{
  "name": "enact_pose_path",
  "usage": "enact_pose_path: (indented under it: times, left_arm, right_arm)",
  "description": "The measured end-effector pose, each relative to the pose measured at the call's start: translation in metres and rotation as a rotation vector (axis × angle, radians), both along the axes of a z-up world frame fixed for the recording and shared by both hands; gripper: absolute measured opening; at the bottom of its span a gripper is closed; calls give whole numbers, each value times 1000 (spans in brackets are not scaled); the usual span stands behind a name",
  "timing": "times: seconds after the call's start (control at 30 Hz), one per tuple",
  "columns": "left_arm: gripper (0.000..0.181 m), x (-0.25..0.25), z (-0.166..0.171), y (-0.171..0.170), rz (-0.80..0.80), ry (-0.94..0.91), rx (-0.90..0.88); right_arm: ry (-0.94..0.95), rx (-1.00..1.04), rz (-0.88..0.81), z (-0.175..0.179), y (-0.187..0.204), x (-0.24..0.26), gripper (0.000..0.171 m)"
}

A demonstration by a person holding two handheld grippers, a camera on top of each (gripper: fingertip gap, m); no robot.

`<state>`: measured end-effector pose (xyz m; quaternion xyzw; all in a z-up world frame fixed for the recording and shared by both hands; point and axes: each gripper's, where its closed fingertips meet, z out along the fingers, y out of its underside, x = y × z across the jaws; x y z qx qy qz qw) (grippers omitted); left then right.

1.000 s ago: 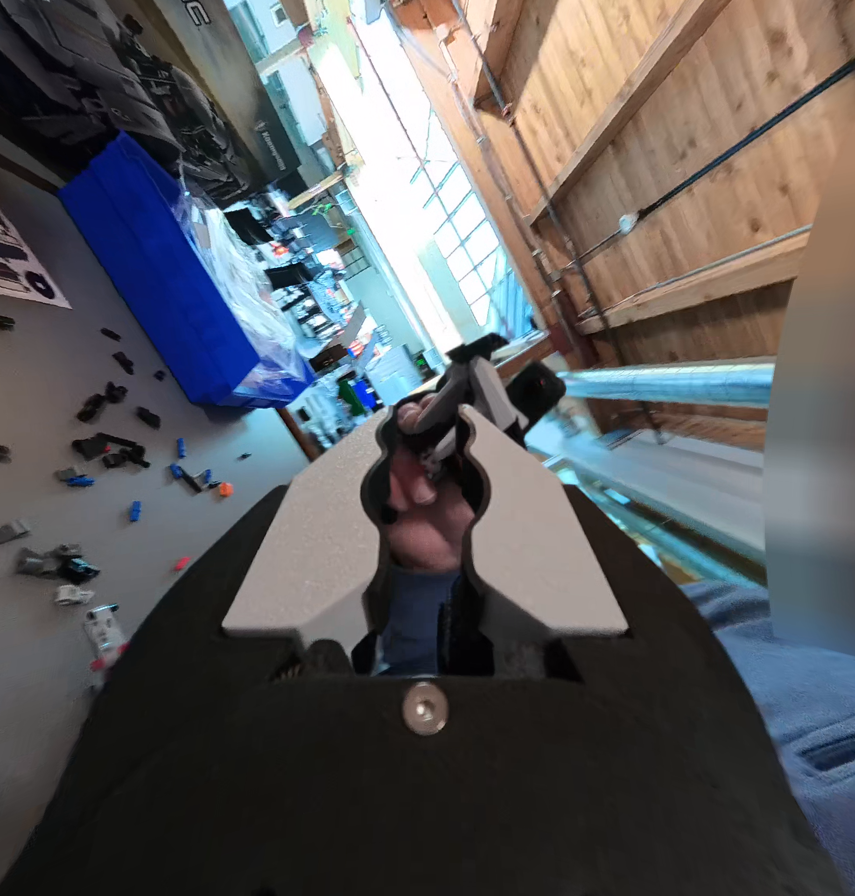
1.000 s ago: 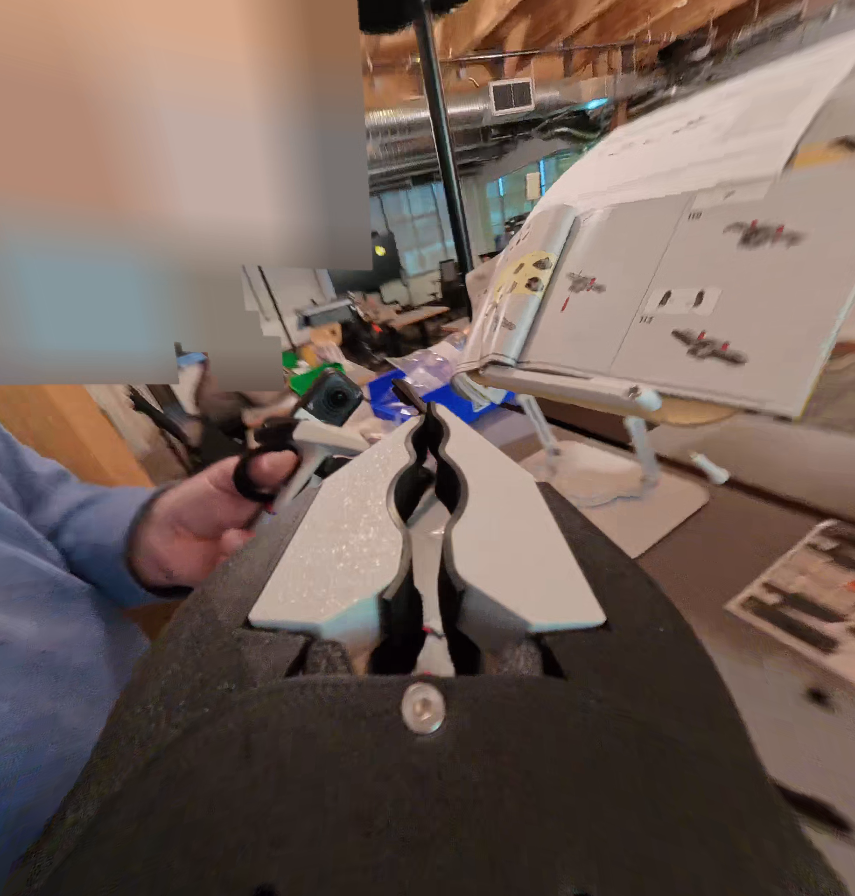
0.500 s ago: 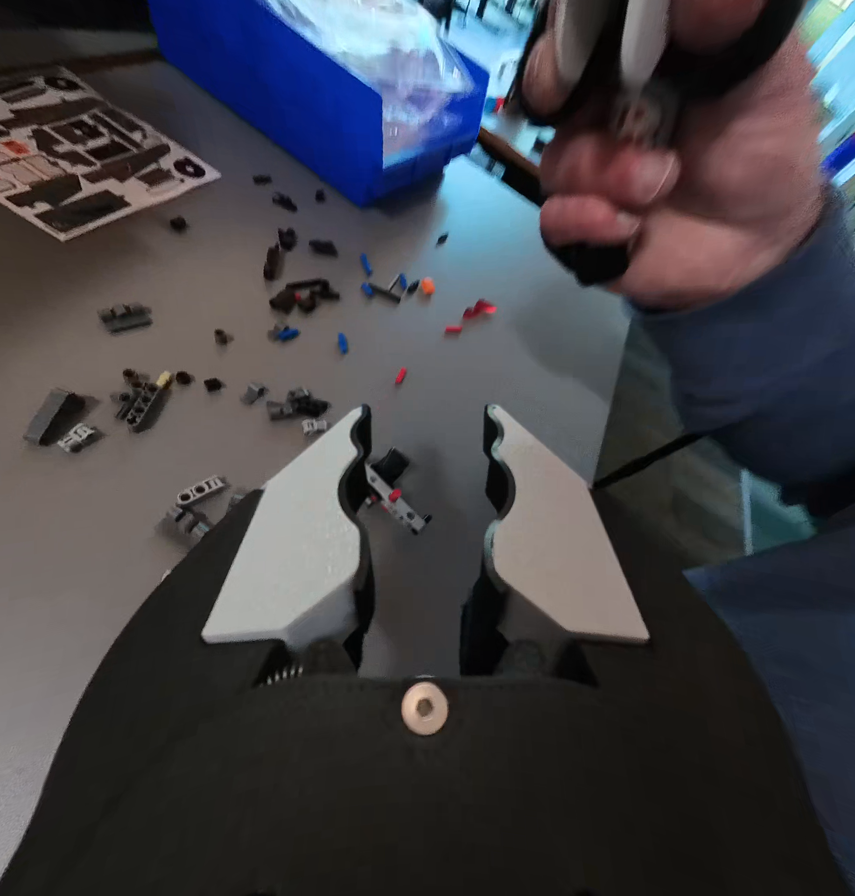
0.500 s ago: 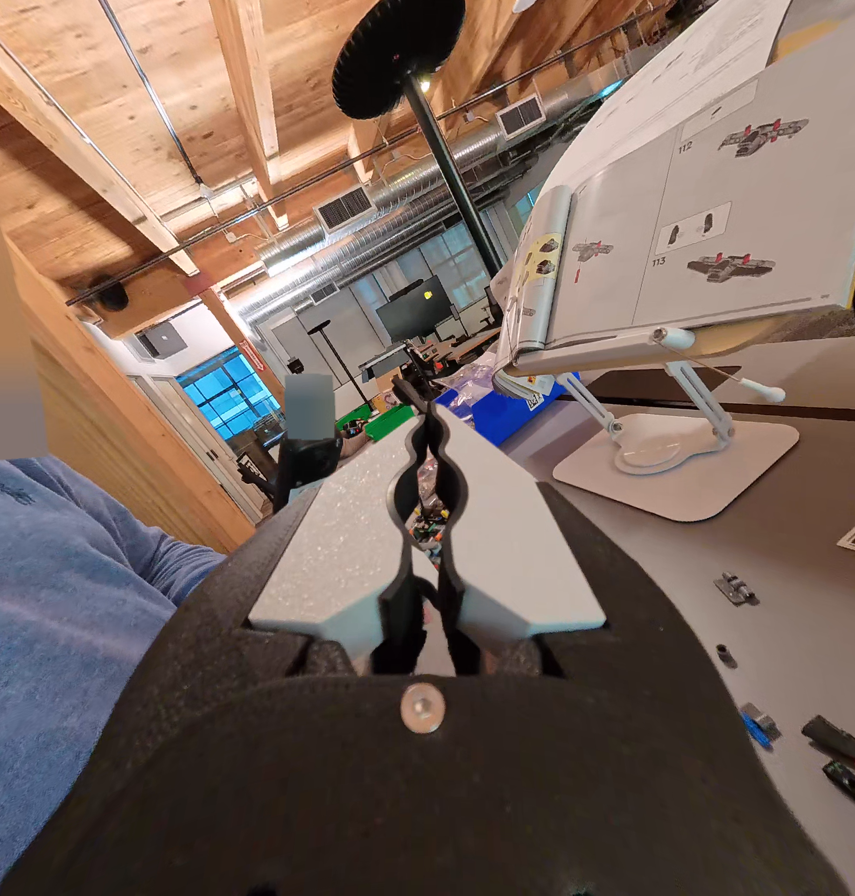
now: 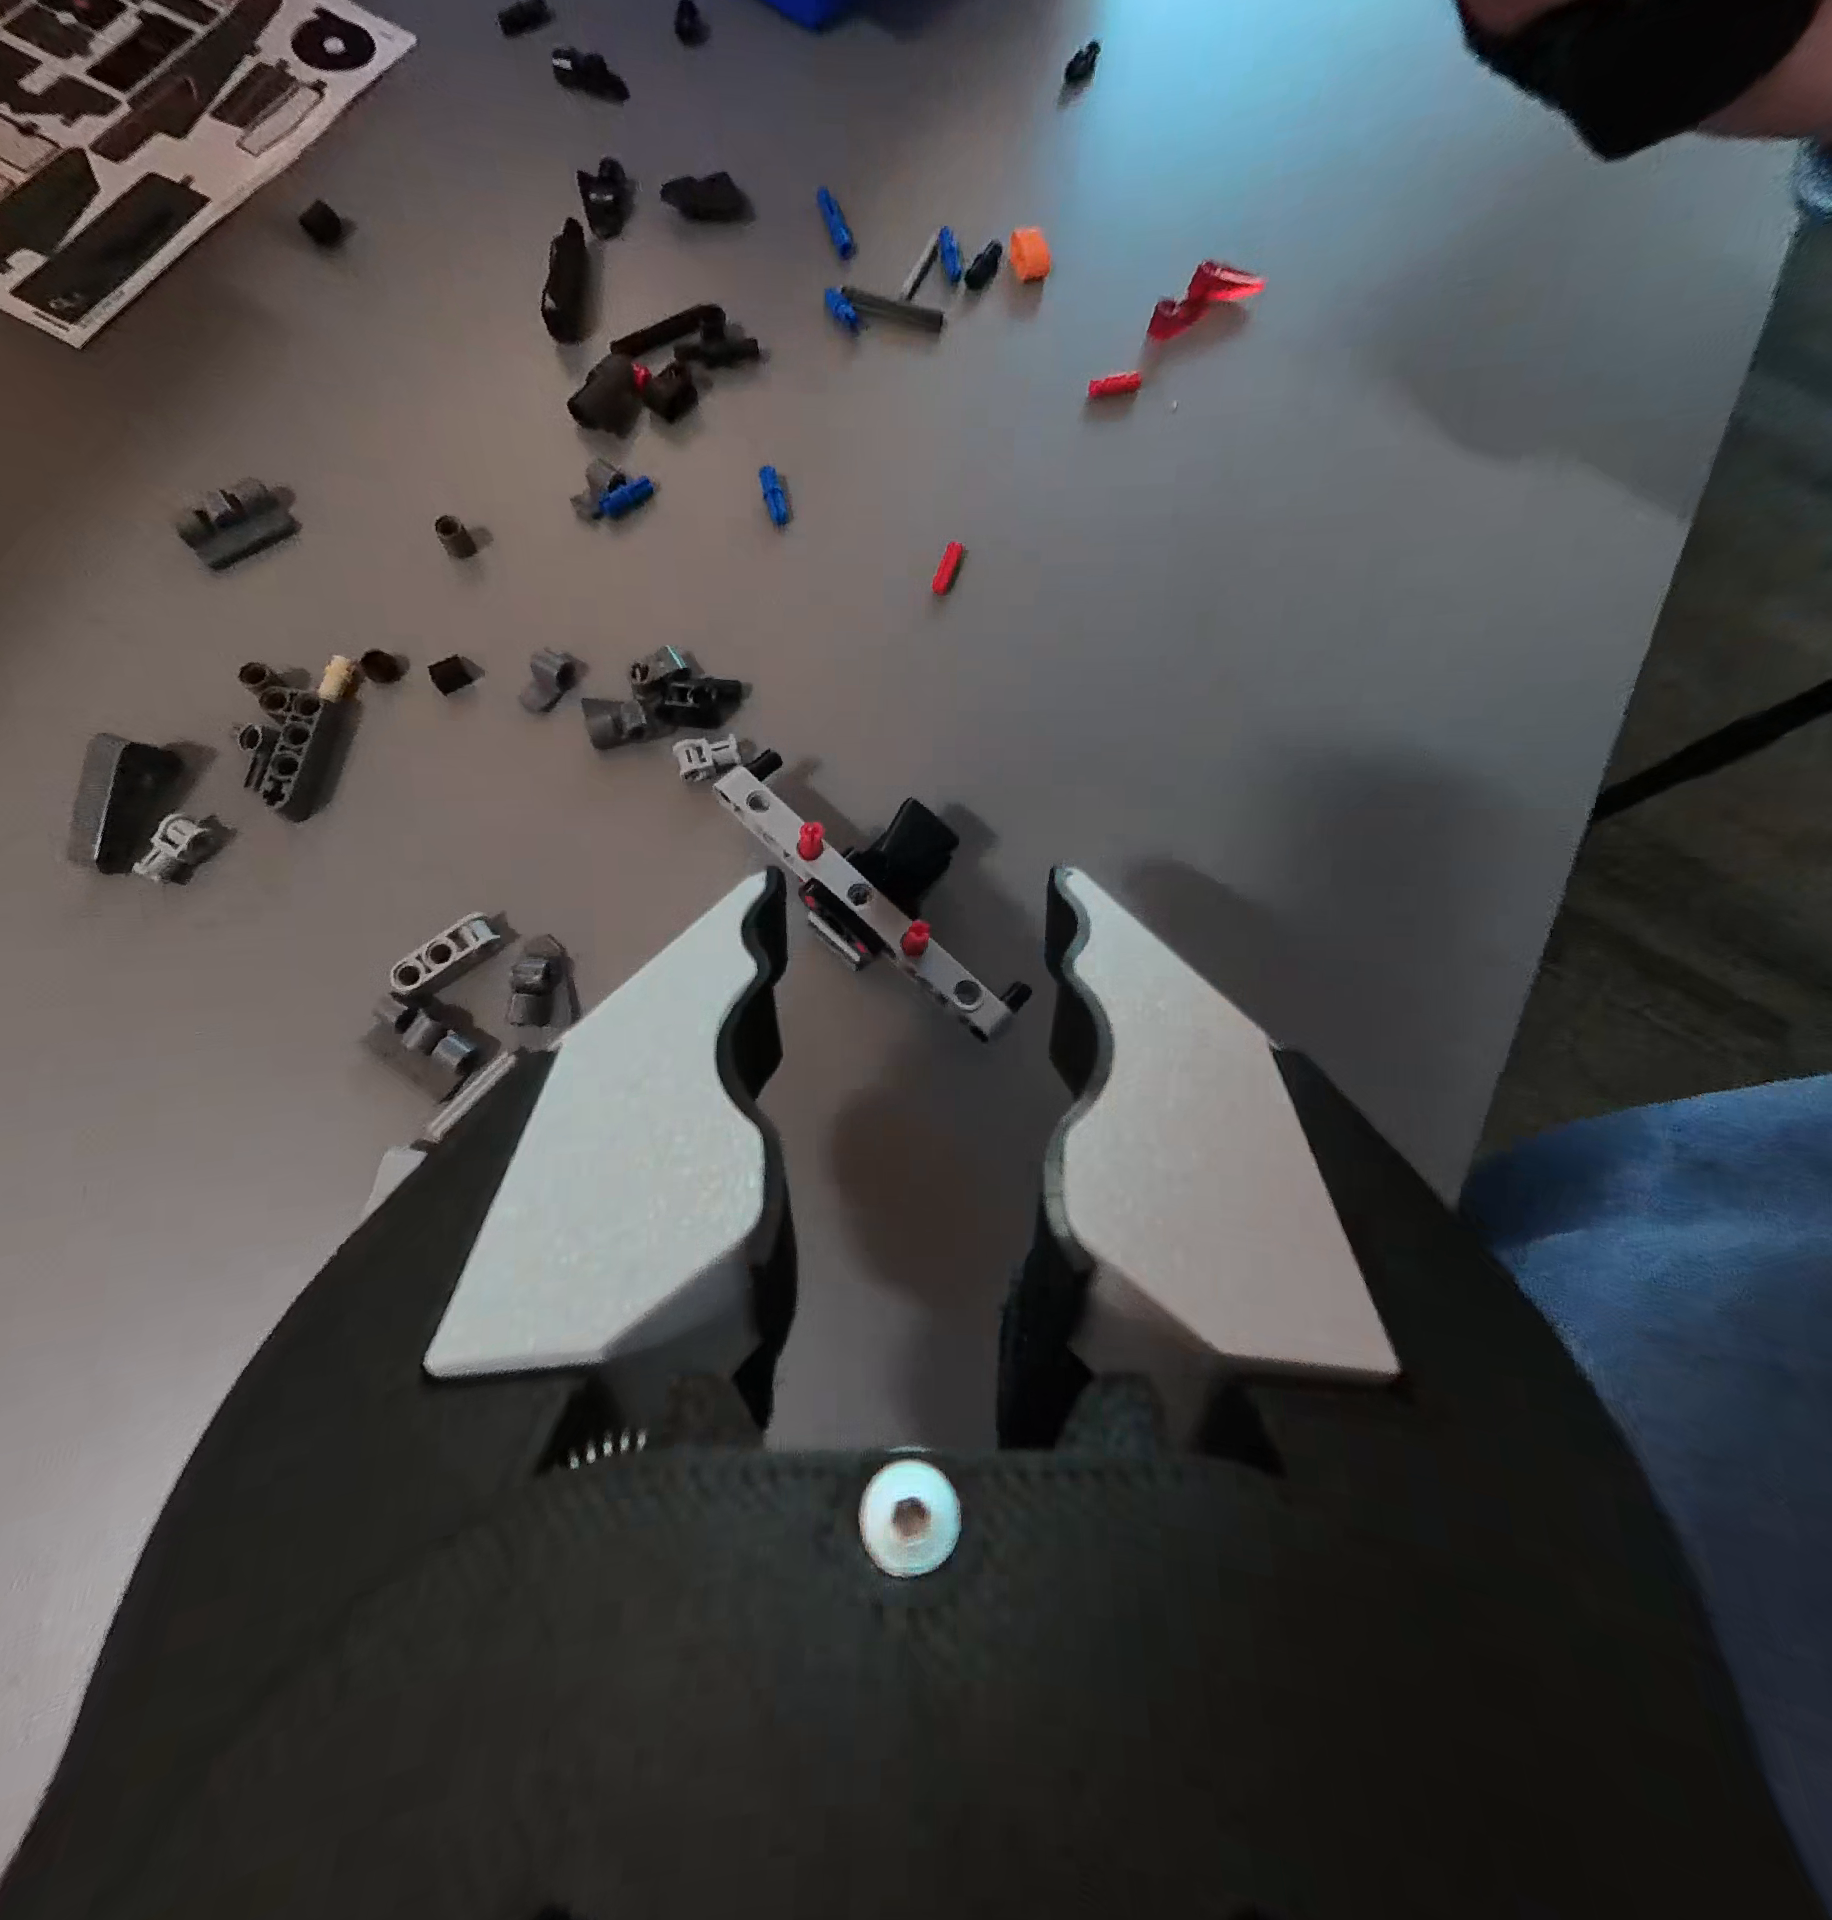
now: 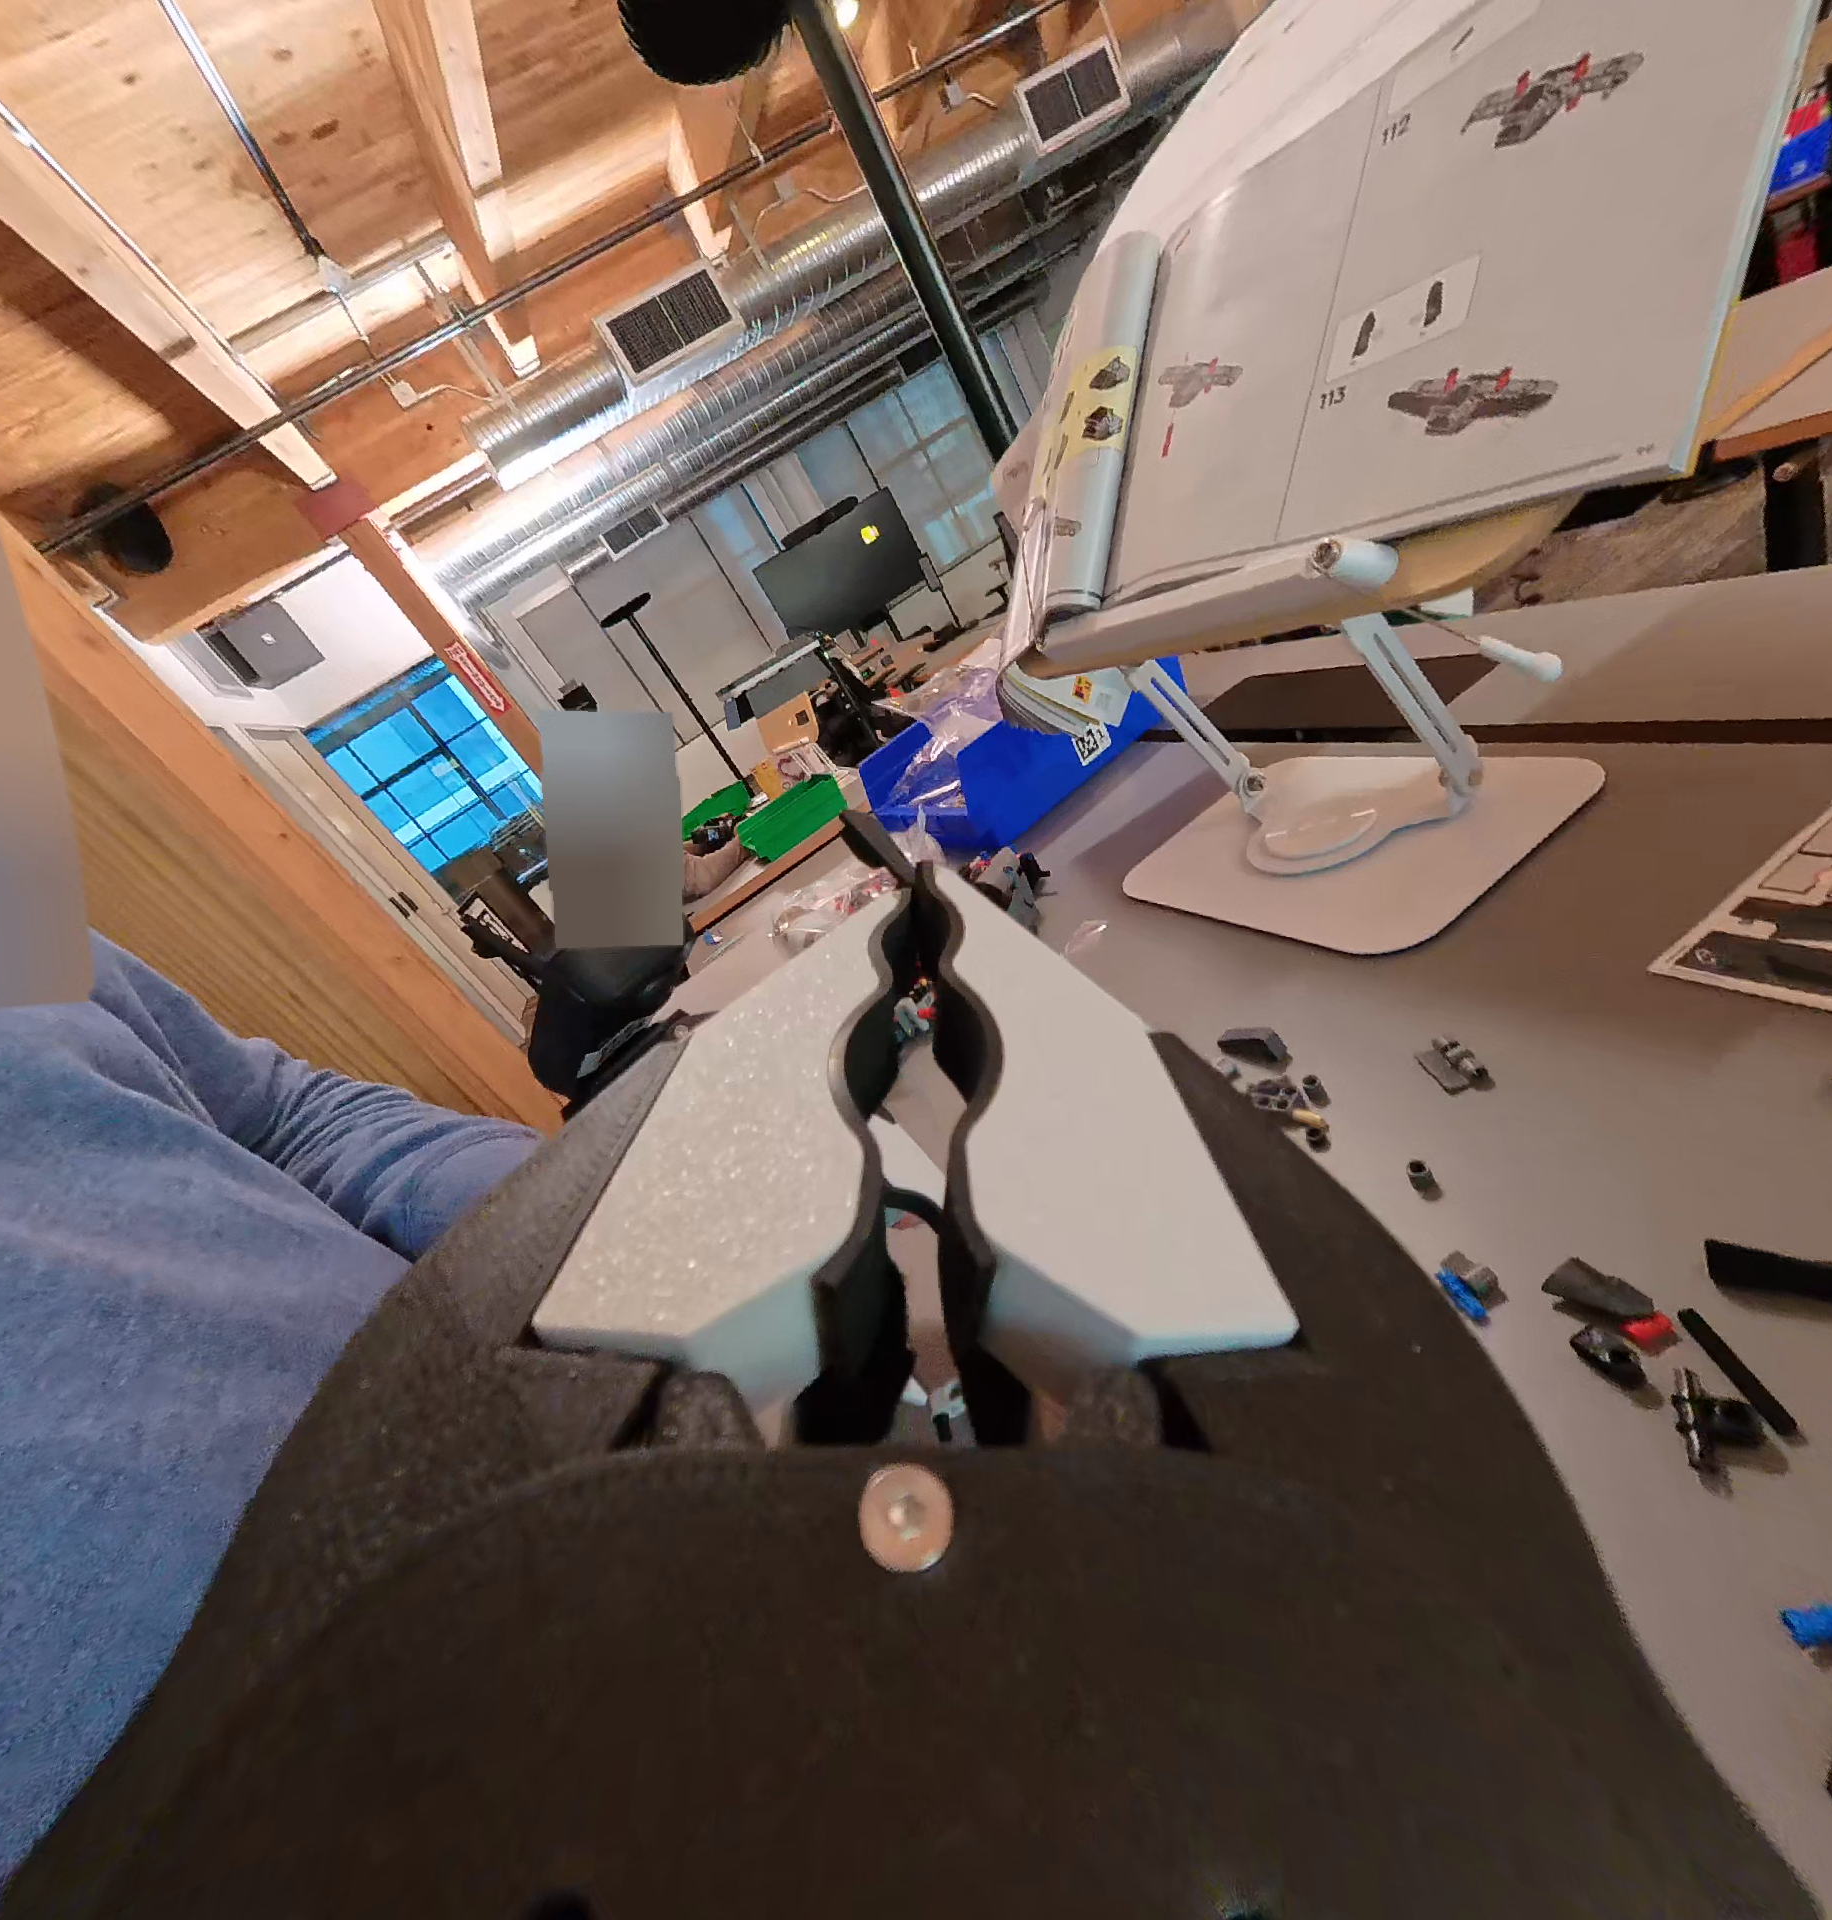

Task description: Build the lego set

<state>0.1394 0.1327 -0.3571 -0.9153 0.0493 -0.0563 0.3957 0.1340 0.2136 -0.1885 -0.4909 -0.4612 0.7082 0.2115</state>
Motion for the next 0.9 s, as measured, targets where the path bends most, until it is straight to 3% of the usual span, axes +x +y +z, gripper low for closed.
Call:
enact_pose_path:
  times: [0.37, 0.63, 0.77, 0.9]
  left_arm:
    - [37, -6, -28, 4, -20, 52, -89]
    - [15, -16, -35, -1, -188, 140, -137]
    - [40, -19, -27, 0, -211, 102, -123]
    - [53, -8, -25, 5, -250, 160, -89]
  right_arm:
    - [-96, 60, 29, -42, 2, 4, 0]
    - [-119, 77, 52, -55, 2, 3, 0]
    - [-131, 93, 60, -61, 1, 2, 0]
    - [-141, 92, 59, -66, 1, 5, 0]
